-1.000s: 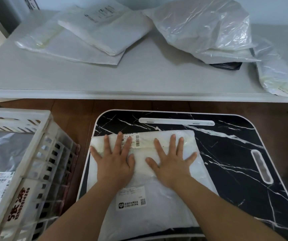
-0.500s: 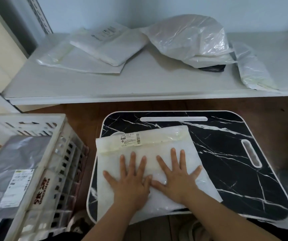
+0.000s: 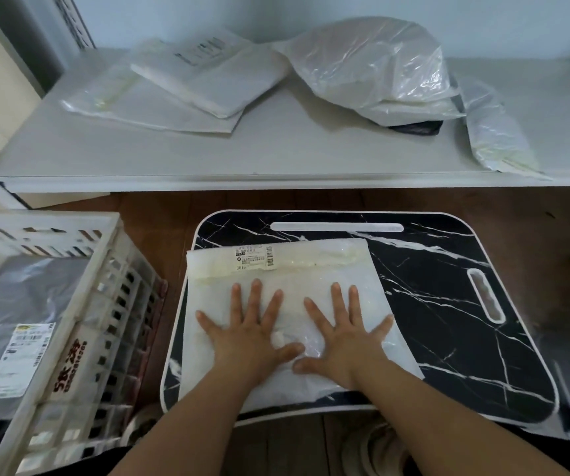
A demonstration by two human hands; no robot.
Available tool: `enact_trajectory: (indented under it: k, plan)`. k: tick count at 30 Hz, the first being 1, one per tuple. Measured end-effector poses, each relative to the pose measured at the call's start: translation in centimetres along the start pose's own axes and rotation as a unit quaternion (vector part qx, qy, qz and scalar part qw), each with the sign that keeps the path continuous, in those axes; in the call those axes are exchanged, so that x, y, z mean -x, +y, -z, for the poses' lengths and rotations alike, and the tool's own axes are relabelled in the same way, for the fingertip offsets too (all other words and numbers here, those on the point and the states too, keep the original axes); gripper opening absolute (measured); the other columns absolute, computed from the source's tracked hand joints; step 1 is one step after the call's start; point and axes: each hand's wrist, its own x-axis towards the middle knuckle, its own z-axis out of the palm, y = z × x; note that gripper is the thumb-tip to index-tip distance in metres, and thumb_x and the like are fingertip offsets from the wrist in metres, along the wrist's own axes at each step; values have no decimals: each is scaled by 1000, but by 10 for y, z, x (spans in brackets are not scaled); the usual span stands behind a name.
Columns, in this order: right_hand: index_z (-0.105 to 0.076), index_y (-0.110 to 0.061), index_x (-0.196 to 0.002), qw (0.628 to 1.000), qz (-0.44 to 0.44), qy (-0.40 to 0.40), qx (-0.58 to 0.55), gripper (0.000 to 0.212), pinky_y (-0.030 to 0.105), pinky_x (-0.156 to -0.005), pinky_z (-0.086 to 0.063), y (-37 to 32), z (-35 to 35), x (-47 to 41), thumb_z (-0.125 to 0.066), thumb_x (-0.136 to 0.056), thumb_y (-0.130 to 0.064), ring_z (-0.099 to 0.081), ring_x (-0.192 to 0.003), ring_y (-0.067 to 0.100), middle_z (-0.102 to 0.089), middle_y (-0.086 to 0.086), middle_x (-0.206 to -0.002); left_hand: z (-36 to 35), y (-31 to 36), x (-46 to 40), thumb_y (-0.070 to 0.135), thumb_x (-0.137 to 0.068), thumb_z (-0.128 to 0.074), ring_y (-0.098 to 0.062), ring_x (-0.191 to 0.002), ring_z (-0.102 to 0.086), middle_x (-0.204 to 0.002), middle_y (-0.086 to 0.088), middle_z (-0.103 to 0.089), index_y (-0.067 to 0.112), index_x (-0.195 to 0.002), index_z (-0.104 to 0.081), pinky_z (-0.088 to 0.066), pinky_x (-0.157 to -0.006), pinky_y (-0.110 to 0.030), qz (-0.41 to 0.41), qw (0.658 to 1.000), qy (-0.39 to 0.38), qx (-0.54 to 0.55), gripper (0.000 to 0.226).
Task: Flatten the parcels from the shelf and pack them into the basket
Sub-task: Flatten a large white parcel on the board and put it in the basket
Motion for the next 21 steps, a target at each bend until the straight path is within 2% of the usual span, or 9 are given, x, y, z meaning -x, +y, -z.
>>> enact_trajectory:
  k: [4, 6, 9, 13, 17, 19, 21]
  plan:
    - [24, -49, -143, 996, -48, 66, -45, 87, 78, -102, 0, -6, 12, -6, -36, -85, -76, 39, -138, 31, 45, 2, -149, 14, 5, -2, 60, -97, -17, -30, -141, 32, -154, 1, 34, 41, -146, 23, 5, -105, -75, -22, 997, 70, -26, 66]
    - [22, -50, -144, 996, -27, 71, -39, 74, 79, -103, -1, -10, 8, -4, -26, -91, -71, 37, -139, 30, 42, 0, -151, 10, 5, 3, 54, -100, -14, -26, -142, 30, -156, 6, 31, 44, -146, 19, 6, -106, -74, -42, 998, 56, 2, 58]
    - [27, -52, -141, 999, 9, 47, -27, 73, 79, -99, 7, -8, -5, 0, -7, -82, -78, 46, -133, 27, 49, -5, -145, 1, 2, 4, 59, -97, -8, -22, -137, 39, -149, 11, 41, 47, -142, 28, 15, -102, -74, -49, 998, 10, 30, 59]
    - [35, -52, -136, 999, 11, 44, -1, 75, 80, -93, 14, -4, -12, -2, -2, -78, -82, 53, -126, 26, 58, -6, -137, 2, 3, -1, 61, -95, -6, -23, -132, 46, -142, 11, 50, 47, -134, 38, 16, -99, -76, -52, 998, -22, 23, 60]
    - [40, -51, -131, 999, 11, 37, -1, 75, 80, -90, 18, -4, -10, -6, 1, -76, -82, 56, -123, 27, 61, -6, -132, 3, 1, -3, 62, -95, -7, -24, -129, 49, -139, 10, 54, 47, -131, 40, 18, -97, -76, -59, 997, -42, 27, 61]
    - [40, -53, -130, 999, 20, 39, -17, 75, 80, -91, 18, -3, -10, -6, 5, -71, -84, 56, -123, 26, 61, -7, -133, 3, 1, -5, 63, -95, -7, -24, -128, 50, -138, 11, 54, 48, -130, 40, 19, -97, -76, -59, 997, -46, 36, 61]
    - [36, -55, -133, 995, 31, 78, -45, 80, 78, -96, 17, 1, -12, -5, 11, -65, -88, 52, -128, 22, 54, -8, -141, 4, 1, -5, 65, -94, -7, -24, -128, 50, -138, 11, 54, 48, -128, 41, 20, -96, -76, -60, 996, -45, 43, 61]
